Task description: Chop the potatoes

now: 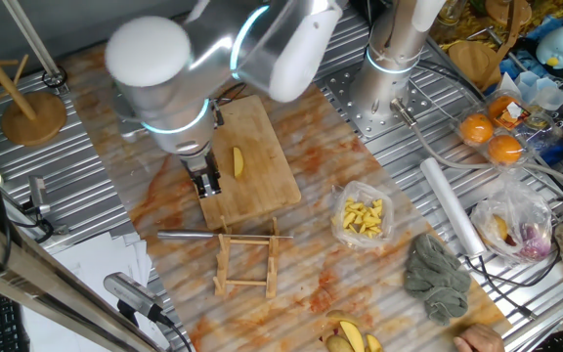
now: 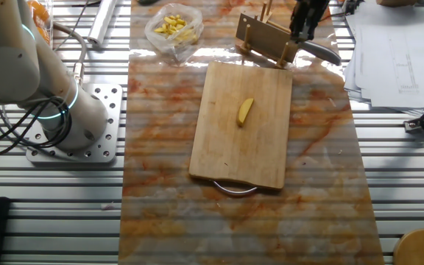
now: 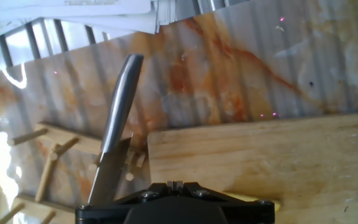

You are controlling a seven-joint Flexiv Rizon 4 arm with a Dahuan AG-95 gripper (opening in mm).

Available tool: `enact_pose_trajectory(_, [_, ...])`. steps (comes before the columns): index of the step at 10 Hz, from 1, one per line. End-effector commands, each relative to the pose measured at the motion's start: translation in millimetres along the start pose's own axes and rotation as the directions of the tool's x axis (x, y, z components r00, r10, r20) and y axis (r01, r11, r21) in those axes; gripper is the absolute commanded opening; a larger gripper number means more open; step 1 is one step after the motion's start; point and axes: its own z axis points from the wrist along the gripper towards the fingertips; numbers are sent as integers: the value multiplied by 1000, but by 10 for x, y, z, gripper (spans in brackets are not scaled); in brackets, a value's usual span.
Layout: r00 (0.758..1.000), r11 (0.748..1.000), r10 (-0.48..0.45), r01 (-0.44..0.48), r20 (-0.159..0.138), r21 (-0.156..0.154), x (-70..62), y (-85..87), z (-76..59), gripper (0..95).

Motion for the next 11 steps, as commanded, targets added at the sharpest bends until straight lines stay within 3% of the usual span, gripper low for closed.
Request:
enact_pose_trajectory(1, [1000, 1000, -17, 17, 2, -13, 18, -14, 2, 0])
enact_pose_trajectory(4, [999, 999, -47, 47, 11, -27, 18, -14, 2, 0])
enact_pose_trajectory(7, [998, 993, -66, 64, -13, -97, 18, -14, 2, 0])
enact_pose_trajectory(8, [998, 993, -65, 64, -14, -98, 18, -14, 2, 0])
enact_pose_trajectory(9, [999, 995, -35, 32, -26, -99, 81, 134, -14, 0])
enact_pose_trajectory(11, [999, 996, 27, -29, -21, -90, 164, 492, 16, 0])
